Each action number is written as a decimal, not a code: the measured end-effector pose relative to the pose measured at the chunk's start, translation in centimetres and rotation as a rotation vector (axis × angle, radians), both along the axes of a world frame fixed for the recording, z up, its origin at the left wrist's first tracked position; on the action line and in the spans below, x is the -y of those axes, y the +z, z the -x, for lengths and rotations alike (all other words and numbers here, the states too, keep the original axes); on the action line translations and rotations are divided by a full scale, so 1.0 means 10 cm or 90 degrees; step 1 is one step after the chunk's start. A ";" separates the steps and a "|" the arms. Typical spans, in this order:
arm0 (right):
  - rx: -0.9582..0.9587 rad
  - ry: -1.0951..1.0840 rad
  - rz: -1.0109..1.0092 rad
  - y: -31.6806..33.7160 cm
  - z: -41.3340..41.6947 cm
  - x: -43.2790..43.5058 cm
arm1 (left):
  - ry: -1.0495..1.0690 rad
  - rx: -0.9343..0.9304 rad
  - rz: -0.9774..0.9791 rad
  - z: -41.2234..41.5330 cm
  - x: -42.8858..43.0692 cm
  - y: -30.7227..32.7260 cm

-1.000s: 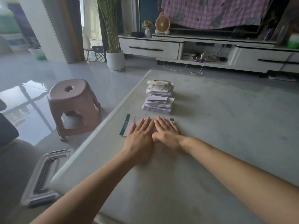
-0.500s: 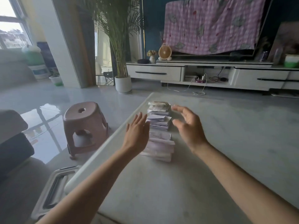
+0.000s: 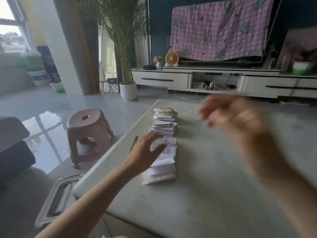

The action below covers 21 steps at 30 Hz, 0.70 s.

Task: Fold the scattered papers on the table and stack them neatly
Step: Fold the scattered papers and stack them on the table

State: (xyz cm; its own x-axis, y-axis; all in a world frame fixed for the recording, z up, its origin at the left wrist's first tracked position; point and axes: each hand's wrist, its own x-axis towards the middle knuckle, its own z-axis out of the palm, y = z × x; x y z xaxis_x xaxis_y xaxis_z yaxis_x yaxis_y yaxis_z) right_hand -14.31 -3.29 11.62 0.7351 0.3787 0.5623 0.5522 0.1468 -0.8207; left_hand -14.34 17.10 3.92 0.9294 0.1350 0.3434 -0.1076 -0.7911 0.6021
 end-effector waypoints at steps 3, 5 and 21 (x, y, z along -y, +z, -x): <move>0.027 -0.102 0.400 -0.60 -0.18 -0.27 | 0.058 -0.132 -0.125 0.25 -0.15 -0.28; -0.008 -0.125 0.509 -0.85 -0.30 -0.46 | 0.134 -0.209 -0.127 0.36 -0.17 -0.37; -0.003 -0.153 0.650 -1.10 -0.59 -0.78 | -0.076 -0.081 -0.414 0.04 -0.42 -0.37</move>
